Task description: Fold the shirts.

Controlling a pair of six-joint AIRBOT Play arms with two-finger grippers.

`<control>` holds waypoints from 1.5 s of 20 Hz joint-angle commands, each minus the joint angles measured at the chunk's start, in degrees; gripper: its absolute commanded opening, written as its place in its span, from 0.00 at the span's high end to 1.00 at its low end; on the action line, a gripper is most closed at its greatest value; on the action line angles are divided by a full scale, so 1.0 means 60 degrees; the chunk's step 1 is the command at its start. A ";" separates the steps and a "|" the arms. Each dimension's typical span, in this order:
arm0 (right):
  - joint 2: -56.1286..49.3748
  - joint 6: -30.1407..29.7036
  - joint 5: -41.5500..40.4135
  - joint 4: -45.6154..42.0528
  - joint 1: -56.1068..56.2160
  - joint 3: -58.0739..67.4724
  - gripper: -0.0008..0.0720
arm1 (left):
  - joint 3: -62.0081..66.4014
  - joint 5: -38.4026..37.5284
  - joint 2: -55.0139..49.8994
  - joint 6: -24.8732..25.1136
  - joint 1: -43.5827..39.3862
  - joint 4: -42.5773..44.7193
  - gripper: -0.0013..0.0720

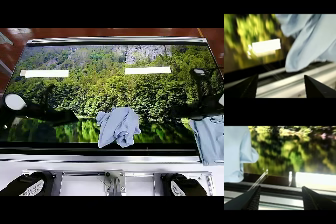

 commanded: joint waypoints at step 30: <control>-0.4080 -0.0907 -0.2138 0.4641 0.0007 -0.2065 0.12 | -0.3461 0.6819 -0.1953 0.1741 -0.4135 -0.6390 0.93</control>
